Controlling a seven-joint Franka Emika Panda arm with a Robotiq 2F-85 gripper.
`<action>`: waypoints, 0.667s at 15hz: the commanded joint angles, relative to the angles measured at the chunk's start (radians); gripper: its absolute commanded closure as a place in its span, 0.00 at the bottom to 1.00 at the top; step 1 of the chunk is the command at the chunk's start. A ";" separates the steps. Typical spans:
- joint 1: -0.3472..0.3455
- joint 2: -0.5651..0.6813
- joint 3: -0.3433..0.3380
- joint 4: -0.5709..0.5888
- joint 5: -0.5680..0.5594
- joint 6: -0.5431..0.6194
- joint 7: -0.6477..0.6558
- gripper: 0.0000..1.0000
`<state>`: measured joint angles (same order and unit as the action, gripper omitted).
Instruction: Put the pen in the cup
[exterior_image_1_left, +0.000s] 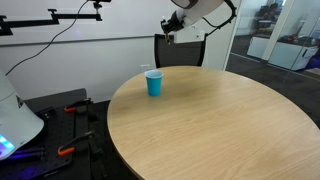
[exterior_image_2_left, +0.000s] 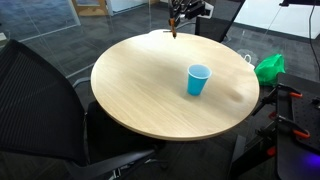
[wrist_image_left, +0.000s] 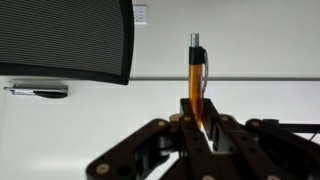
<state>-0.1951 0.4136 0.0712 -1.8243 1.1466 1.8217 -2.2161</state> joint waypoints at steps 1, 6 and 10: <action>-0.011 0.029 -0.043 0.035 0.028 -0.147 -0.072 0.96; -0.015 0.062 -0.084 0.036 0.008 -0.296 -0.101 0.96; -0.012 0.107 -0.106 0.062 -0.046 -0.389 -0.098 0.96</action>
<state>-0.2108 0.4814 -0.0146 -1.8090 1.1396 1.5140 -2.2954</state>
